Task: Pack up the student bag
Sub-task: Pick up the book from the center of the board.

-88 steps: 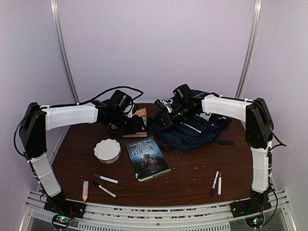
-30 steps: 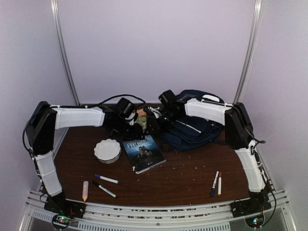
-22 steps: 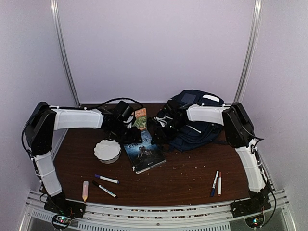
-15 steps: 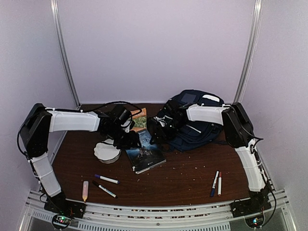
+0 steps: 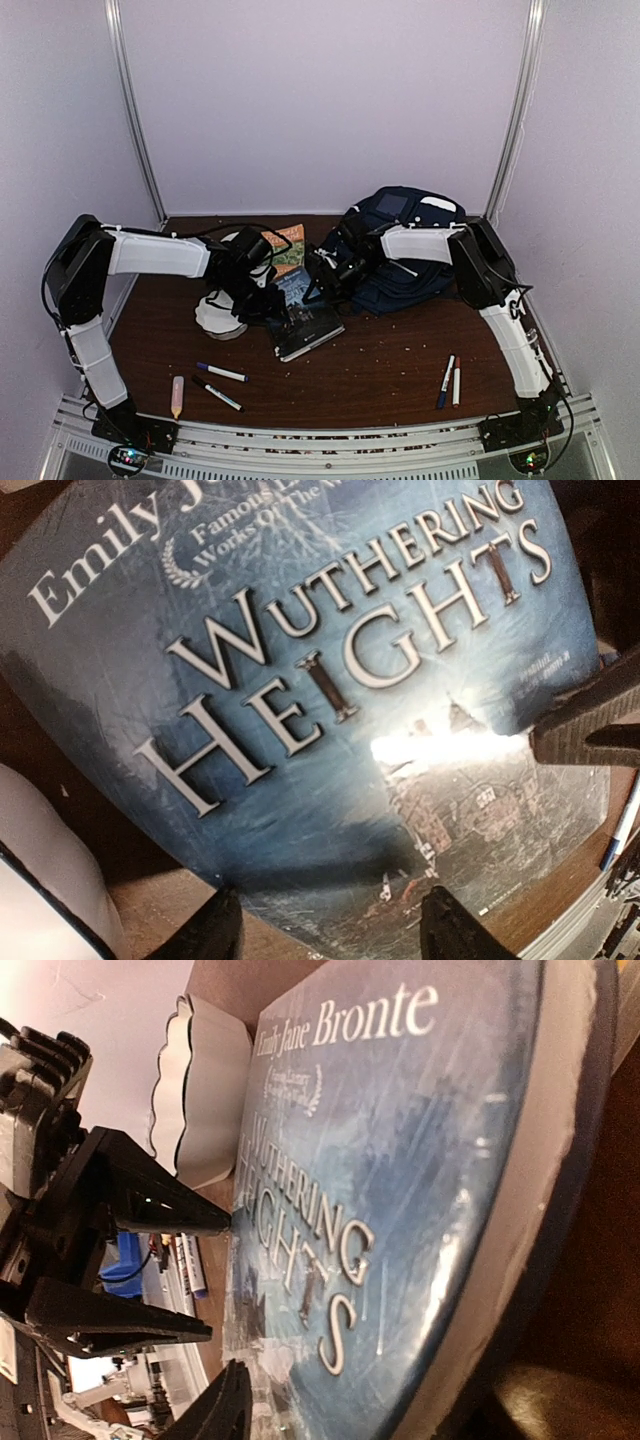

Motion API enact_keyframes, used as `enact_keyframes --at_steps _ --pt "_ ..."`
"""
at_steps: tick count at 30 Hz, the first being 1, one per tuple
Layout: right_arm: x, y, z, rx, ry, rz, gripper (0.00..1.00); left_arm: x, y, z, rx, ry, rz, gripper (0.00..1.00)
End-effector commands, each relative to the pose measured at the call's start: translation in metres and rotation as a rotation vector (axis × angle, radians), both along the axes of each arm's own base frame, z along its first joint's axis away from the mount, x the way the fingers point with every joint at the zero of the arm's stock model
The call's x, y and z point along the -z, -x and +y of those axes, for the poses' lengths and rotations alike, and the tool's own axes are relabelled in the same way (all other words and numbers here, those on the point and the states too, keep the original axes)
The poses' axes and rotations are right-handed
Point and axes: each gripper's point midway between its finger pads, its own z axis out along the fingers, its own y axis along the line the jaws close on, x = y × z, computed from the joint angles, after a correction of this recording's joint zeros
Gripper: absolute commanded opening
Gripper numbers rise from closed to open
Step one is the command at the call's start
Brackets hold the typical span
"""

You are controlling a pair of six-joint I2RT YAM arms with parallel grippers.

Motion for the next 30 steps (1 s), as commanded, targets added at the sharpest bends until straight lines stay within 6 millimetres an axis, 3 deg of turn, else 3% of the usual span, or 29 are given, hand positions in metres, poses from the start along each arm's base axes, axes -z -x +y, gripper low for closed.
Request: enact_keyframes --at_steps 1,5,9,14,22,26,30 --pt "-0.007 0.004 0.010 0.011 -0.128 0.114 0.50 0.017 0.002 -0.001 -0.008 -0.004 0.032 0.63" --pt "-0.029 0.001 0.010 0.023 -0.154 0.082 0.30 0.013 -0.001 0.003 -0.021 -0.014 0.002 0.62" --pt "-0.053 0.000 0.009 0.043 -0.186 0.052 0.18 -0.004 -0.007 0.006 -0.026 -0.019 -0.053 0.64" --pt "-0.102 -0.005 -0.004 0.071 -0.259 -0.008 0.11 -0.053 -0.024 0.000 0.009 0.043 -0.228 0.66" --pt "-0.184 -0.033 -0.063 0.167 -0.363 -0.186 0.07 -0.162 -0.055 -0.010 0.127 0.108 -0.606 0.69" --pt "-0.225 -0.048 -0.100 0.229 -0.409 -0.280 0.07 -0.201 -0.072 -0.026 0.118 0.206 -0.748 0.72" --pt "-0.260 -0.052 -0.133 0.255 -0.466 -0.369 0.07 -0.232 -0.081 -0.056 0.155 0.371 -0.819 0.76"
